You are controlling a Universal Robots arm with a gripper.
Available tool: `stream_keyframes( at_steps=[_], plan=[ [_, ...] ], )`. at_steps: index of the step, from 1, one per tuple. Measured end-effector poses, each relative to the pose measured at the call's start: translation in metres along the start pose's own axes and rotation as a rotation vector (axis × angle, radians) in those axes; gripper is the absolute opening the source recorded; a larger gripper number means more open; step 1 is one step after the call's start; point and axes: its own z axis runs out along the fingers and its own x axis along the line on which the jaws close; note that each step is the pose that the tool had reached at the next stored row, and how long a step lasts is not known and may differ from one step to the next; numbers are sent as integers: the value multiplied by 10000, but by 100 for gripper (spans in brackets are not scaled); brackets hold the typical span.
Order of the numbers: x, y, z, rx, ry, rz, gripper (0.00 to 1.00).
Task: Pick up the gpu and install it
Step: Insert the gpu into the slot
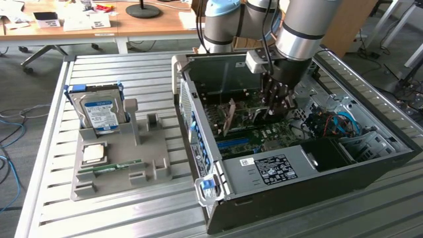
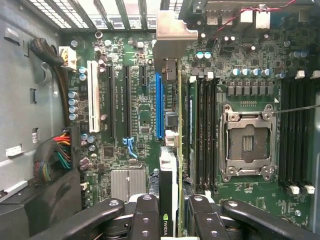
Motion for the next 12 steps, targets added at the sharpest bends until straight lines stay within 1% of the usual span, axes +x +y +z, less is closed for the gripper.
stream_keyframes(
  at_steps=[7,12],
  plan=[
    [2,67,24,3,-4,-1,27],
    [5,98,74,3,-2,0,27]
  ],
)
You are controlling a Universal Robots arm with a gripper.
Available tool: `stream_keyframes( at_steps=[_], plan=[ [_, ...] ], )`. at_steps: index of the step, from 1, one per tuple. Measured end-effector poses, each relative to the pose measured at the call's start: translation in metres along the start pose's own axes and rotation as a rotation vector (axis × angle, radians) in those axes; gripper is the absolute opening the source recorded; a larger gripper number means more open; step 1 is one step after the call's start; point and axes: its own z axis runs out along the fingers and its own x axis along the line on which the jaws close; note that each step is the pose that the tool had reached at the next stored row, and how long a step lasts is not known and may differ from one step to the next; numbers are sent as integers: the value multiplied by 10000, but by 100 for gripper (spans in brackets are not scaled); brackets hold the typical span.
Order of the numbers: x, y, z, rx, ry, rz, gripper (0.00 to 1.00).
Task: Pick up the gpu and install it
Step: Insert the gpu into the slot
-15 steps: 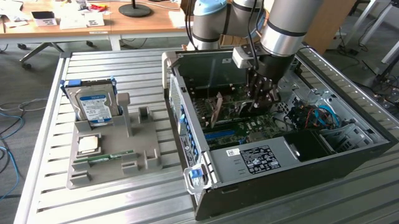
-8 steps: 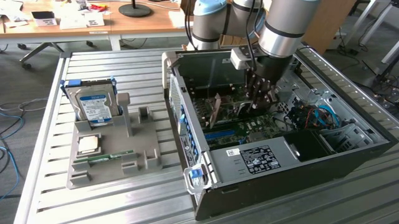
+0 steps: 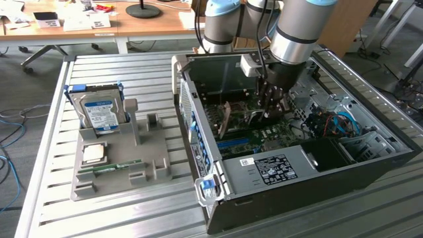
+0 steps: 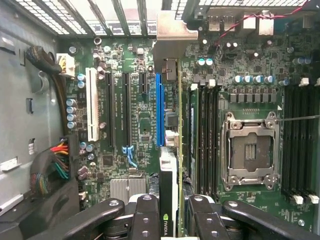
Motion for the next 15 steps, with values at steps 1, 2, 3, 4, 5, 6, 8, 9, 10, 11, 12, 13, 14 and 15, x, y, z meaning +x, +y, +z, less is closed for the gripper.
stream_keyframes(
  at_steps=[1,2,3,4,5,6,8,9,10,11,12,13,14,15],
  plan=[
    [0,2,2,-1,1,0,27],
    [0,2,2,-1,2,0,27],
    [0,2,2,-1,2,-1,27],
    [0,2,2,-1,2,-1,27],
    [1,4,3,0,0,-1,27],
    [2,15,4,1,-1,-1,27],
    [5,47,3,5,-1,-1,27],
    [7,61,4,6,-3,0,27],
    [9,69,5,7,-2,0,27],
    [13,76,6,8,0,0,27],
    [21,80,7,9,-1,-1,27],
    [31,83,7,9,-1,-2,27],
    [38,85,8,9,-1,-1,27],
    [39,90,10,10,-2,0,27]
  ],
)
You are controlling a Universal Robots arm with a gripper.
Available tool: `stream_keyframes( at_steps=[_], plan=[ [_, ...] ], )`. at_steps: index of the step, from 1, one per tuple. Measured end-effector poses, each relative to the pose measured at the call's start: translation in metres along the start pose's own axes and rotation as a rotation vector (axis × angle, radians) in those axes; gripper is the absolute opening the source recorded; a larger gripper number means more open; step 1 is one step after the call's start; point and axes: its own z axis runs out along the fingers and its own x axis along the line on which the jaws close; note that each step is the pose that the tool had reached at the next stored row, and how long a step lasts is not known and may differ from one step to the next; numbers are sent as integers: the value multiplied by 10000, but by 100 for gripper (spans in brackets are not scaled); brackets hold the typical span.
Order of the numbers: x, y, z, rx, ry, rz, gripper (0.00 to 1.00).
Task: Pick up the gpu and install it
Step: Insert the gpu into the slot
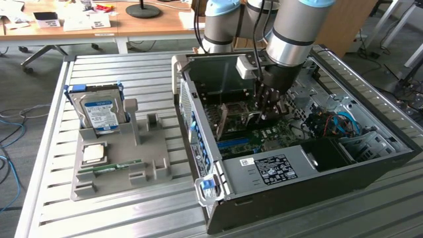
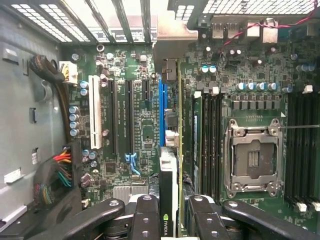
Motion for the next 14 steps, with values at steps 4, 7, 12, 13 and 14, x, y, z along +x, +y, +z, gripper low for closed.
stream_keyframes(
  at_steps=[4,7,12,13,14],
  plan=[
    [3,48,11,-1,2,-1,27],
    [12,83,15,0,1,0,27],
    [29,123,25,-1,1,-1,27],
    [31,132,33,0,1,0,27],
    [33,138,43,0,1,0,27]
  ],
)
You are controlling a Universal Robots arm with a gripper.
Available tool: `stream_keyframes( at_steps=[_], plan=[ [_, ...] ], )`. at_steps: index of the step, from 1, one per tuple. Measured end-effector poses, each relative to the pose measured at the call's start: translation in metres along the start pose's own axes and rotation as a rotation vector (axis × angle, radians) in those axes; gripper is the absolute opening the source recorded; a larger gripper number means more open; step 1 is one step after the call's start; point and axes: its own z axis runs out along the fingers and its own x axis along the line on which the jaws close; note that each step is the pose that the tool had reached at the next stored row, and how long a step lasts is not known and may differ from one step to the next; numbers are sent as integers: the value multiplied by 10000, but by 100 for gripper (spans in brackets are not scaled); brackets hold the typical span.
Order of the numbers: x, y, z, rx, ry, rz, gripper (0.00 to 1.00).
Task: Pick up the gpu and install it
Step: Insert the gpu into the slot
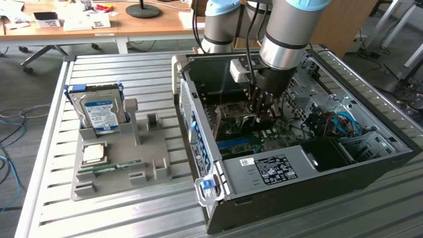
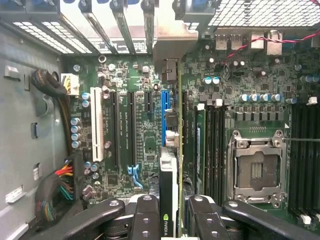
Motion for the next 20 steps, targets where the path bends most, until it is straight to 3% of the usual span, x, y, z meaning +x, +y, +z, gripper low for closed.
stream_keyframes(
  at_steps=[20],
  plan=[
    [42,155,83,-1,3,-1,27]
  ],
)
